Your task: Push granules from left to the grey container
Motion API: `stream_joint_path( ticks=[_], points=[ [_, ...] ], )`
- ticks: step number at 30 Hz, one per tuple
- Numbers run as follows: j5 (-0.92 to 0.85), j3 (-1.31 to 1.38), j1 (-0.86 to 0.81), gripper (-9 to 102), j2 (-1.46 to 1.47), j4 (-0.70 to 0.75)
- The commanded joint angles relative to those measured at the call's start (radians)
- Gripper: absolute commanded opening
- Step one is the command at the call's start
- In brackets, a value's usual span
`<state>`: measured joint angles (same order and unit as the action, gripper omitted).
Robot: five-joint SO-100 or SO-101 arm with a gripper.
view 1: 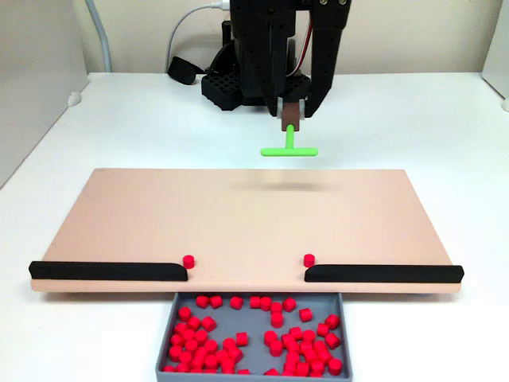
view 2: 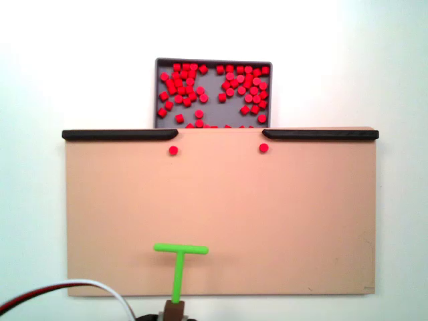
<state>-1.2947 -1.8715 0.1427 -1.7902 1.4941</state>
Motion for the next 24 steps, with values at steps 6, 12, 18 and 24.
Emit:
stream_joint_path(
  ticks=[6,12,18,24],
  points=[
    [0.466,0.034,0.055,0,0.023,-0.006],
    [0.747,0.112,0.075,0,0.127,-0.069],
    [0.963,0.307,0.124,0,0.316,-0.069],
    [1.124,0.454,0.121,0,0.44,-0.069]
  ],
)
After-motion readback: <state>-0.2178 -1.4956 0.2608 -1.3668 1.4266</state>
